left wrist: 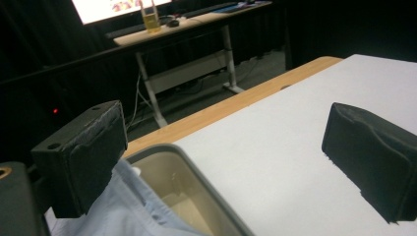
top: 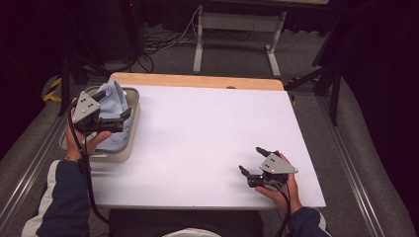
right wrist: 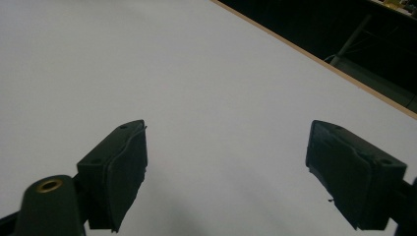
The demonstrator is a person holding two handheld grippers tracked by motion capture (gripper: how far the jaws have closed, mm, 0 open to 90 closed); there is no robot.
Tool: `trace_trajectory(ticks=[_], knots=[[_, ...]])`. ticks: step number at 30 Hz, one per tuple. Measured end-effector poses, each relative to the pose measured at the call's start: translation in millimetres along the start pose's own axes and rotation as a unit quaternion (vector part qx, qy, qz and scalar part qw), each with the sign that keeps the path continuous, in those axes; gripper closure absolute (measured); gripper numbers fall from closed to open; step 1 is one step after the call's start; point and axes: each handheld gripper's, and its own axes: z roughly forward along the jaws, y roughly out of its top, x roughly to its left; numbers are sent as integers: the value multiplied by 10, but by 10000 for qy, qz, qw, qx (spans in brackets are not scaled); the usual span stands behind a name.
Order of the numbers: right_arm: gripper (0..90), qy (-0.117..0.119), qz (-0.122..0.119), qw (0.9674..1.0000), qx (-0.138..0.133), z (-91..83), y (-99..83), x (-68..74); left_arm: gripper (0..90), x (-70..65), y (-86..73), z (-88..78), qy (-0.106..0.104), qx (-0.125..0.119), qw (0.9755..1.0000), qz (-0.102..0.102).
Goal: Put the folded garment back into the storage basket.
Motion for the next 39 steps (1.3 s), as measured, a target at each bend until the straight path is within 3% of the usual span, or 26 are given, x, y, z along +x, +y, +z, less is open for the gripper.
trace_trajectory(ticks=[7, 10, 12, 26, 32, 39], knots=[[169, 9, -32, 10000, 8, 4, -1, 4, 33, -195, 26, 4, -93, 2, 9995, 300], [168, 51, -5, 10000, -30, -1, 5, 3, 33, -229, 28, -15, -149, -76, 9995, 260], [168, 49, -10, 10000, -16, 0, 3, 1, 32, -286, 25, -19, -156, -81, 9992, 345], [165, 58, -25, 10000, -66, 0, 16, -3, 39, -501, -47, -60, -497, -150, 9977, 438], [164, 81, 3, 9999, -82, 9, 17, 1, 49, -616, -68, -114, -784, -157, 9955, 518], [165, 69, -18, 9999, -80, 5, 19, 14, 50, -730, -77, -142, -966, -187, 9934, 592]])
